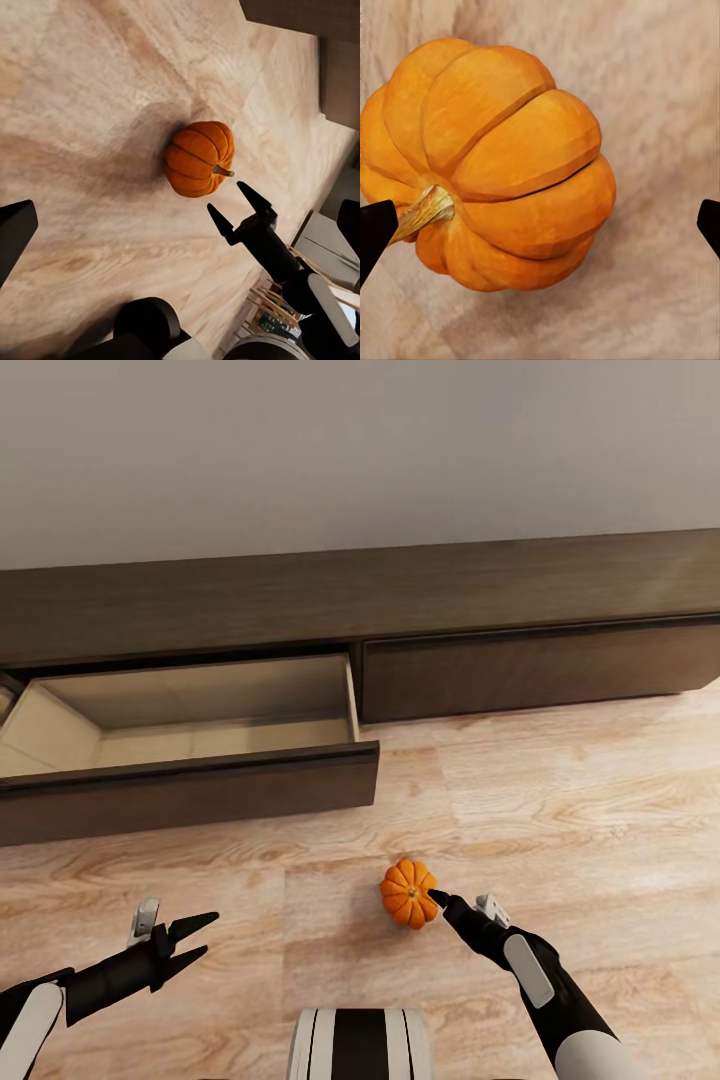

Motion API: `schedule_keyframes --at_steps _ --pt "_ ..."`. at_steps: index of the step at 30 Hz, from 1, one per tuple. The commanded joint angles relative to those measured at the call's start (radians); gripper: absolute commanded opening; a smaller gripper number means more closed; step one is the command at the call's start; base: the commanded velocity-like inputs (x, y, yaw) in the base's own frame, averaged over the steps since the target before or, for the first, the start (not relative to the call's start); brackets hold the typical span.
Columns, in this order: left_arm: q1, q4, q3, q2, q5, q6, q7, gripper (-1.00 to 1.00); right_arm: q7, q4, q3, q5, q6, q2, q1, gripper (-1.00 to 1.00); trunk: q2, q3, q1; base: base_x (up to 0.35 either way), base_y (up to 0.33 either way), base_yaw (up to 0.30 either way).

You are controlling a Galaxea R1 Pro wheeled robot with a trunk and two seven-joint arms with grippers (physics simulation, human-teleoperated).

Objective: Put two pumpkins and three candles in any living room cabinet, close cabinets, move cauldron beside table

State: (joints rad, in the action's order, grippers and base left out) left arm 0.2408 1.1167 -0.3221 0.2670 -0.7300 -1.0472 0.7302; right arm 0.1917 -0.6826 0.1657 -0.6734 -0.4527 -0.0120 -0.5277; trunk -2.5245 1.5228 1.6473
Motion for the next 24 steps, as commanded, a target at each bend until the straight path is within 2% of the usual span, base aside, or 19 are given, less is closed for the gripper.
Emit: schedule_keyframes --at_steps 1,7,13,24 --pt "0.000 0.000 0.000 0.000 0.000 0.000 0.000 1.00 -0.001 0.000 0.000 0.000 0.000 -0.001 0.000 1.00 0.000 0.000 0.000 0.000 0.017 0.000" --pt "0.000 0.000 0.000 0.000 0.000 0.000 0.000 1.00 -0.001 0.001 0.000 0.000 0.000 0.000 0.000 1.00 0.000 0.000 0.000 0.000 0.005 0.000" --pt "0.000 0.000 0.000 0.000 0.000 0.000 0.000 1.00 -0.001 0.001 0.000 0.000 0.000 0.000 0.000 1.00 -0.001 0.023 0.003 0.000 0.000 0.000" --pt "0.000 0.000 -0.001 0.001 0.000 0.000 0.000 1.00 0.000 0.002 0.000 0.000 0.000 0.000 0.000 1.00 -0.001 0.023 0.003 0.010 0.010 0.000"
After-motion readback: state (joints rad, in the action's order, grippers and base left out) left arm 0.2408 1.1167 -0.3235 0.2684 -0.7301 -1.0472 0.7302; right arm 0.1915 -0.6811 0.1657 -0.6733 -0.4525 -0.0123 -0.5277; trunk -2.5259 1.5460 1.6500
